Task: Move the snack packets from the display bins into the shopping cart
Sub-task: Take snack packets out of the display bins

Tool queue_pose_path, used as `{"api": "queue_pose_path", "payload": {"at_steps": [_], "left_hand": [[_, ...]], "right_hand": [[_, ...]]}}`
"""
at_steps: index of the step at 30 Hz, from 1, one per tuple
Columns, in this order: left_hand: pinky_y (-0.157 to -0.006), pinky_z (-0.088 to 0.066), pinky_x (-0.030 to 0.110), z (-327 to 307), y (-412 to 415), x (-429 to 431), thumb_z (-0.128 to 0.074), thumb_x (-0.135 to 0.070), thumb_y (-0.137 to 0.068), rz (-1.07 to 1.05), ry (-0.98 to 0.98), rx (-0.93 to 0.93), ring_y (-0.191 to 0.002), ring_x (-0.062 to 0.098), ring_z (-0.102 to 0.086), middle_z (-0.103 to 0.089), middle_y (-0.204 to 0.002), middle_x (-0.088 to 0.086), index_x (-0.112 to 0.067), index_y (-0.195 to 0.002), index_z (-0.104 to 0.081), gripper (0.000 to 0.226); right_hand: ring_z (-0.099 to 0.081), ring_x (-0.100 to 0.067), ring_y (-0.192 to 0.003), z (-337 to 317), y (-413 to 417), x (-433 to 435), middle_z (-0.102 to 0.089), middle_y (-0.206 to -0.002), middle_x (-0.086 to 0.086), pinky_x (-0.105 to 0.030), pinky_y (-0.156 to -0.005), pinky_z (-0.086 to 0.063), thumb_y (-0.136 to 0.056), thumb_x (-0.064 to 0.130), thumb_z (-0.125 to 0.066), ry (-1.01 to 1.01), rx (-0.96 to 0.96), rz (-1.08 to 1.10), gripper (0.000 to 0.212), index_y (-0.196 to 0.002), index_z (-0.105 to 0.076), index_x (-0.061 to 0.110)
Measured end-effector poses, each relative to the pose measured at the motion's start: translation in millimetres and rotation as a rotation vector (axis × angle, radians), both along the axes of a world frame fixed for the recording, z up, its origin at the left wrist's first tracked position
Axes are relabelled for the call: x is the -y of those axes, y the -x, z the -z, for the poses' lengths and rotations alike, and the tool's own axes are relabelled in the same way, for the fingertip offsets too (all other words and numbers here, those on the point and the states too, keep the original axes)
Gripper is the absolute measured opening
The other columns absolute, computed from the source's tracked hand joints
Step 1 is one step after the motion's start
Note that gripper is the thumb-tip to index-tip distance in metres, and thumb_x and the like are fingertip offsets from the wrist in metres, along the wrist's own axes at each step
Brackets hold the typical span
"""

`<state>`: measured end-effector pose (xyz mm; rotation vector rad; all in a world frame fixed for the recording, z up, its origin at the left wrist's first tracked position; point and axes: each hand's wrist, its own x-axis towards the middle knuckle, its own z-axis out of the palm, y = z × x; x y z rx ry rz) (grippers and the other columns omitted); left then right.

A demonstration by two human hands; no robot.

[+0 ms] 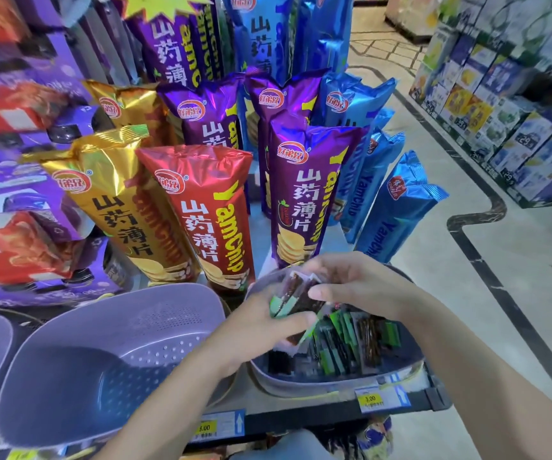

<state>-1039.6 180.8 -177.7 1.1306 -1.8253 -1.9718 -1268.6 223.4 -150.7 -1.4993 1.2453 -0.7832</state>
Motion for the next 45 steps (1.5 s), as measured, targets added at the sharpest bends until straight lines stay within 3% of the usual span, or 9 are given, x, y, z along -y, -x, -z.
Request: {"api": "queue_pose_path", "payload": {"at_steps": [5, 9, 12, 15, 18, 21, 29, 34, 45], "left_hand": [[-0.09, -0.065, 0.045, 1, -17, 1, -0.069, -0.01, -0.102, -0.044, -0.167, -0.023, -0.101, 0.036, -0.078, -0.08, -0.108, 0.016, -0.008, -0.121, -0.072, 0.019], [-0.081, -0.066, 0.038, 7, -39, 10, -0.066, -0.011, -0.103, -0.223, -0.149, -0.025, -0.096, 0.035, -0.079, -0.081, -0.103, 0.017, 0.0, -0.118, -0.072, 0.019], [-0.086, -0.066, 0.044, 11, -52, 14, -0.068, -0.011, -0.101, -0.356, -0.177, -0.072, -0.096, 0.036, -0.079, -0.08, -0.107, 0.019, 0.001, -0.116, -0.073, 0.02], [-0.085, -0.066, 0.044, 13, -55, 14, -0.068, -0.012, -0.1, -0.404, -0.21, -0.105, -0.095, 0.038, -0.079, -0.08, -0.107, 0.02, 0.002, -0.116, -0.074, 0.021], [-0.082, -0.066, 0.04, 15, -56, 14, -0.069, -0.012, -0.1, -0.429, -0.238, -0.132, -0.098, 0.039, -0.079, -0.08, -0.108, 0.02, 0.001, -0.117, -0.073, 0.021], [-0.081, -0.066, 0.038, 16, -57, 14, -0.069, -0.012, -0.101, -0.424, -0.252, -0.149, -0.1, 0.038, -0.079, -0.08, -0.108, 0.019, 0.001, -0.117, -0.073, 0.021], [-0.085, -0.066, 0.039, 16, -56, 15, -0.068, -0.011, -0.102, -0.428, -0.271, -0.176, -0.101, 0.035, -0.079, -0.08, -0.109, 0.018, 0.001, -0.118, -0.072, 0.021], [-0.085, -0.066, 0.036, 14, -55, 14, -0.068, -0.011, -0.102, -0.428, -0.232, -0.18, -0.105, 0.031, -0.079, -0.081, -0.111, 0.015, -0.004, -0.119, -0.074, 0.02], [-0.09, -0.065, 0.039, 13, -44, 6, -0.073, -0.024, -0.096, -0.413, -0.206, -0.223, -0.108, 0.027, -0.078, -0.08, -0.12, 0.004, -0.018, -0.135, -0.064, 0.04]], "right_hand": [[-0.073, -0.035, -0.104, 10, -15, 8, -0.076, -0.116, -0.002, -0.061, -0.095, -0.056, -0.092, 0.032, -0.073, -0.06, 0.021, 0.079, 0.031, -0.122, -0.071, 0.025], [-0.076, -0.019, -0.09, 35, -8, 16, -0.079, -0.101, 0.004, -0.043, -0.088, -0.062, -0.087, 0.053, -0.072, -0.213, -0.058, 0.173, 0.032, -0.115, -0.073, 0.037], [-0.076, -0.019, -0.089, 73, -8, 25, -0.077, -0.094, 0.0, -0.036, -0.086, -0.063, -0.092, 0.047, -0.074, -0.413, -0.312, 0.193, 0.039, -0.122, -0.07, 0.022], [-0.069, -0.019, -0.084, 103, -21, 29, -0.068, -0.084, 0.019, -0.024, -0.07, -0.056, -0.094, 0.048, -0.071, -0.469, -0.465, 0.164, 0.022, -0.11, -0.068, 0.033], [-0.068, -0.022, -0.086, 125, -33, 37, -0.076, -0.113, 0.003, -0.033, -0.078, -0.057, -0.092, 0.049, -0.073, -0.481, -0.593, 0.161, 0.049, -0.123, -0.07, 0.011], [-0.065, -0.024, -0.092, 133, -44, 43, -0.071, -0.106, -0.005, -0.034, -0.081, -0.054, -0.088, 0.047, -0.078, -0.399, -0.813, 0.186, 0.047, -0.109, -0.063, 0.008], [-0.057, -0.02, -0.09, 136, -39, 39, -0.061, -0.096, 0.0, -0.033, -0.084, -0.049, -0.085, 0.019, -0.085, -0.373, -0.514, 0.184, 0.029, -0.093, -0.057, 0.018], [-0.065, -0.004, -0.067, 97, -22, 26, -0.066, -0.089, 0.006, -0.021, -0.056, -0.052, -0.088, 0.022, -0.081, -0.278, -0.417, 0.121, 0.019, -0.091, -0.063, 0.024], [-0.065, -0.016, -0.085, 8, 12, -1, -0.073, -0.093, -0.003, -0.028, -0.072, -0.055, -0.093, 0.011, -0.075, -0.195, 0.11, 0.084, 0.011, -0.101, -0.07, 0.017]]}}
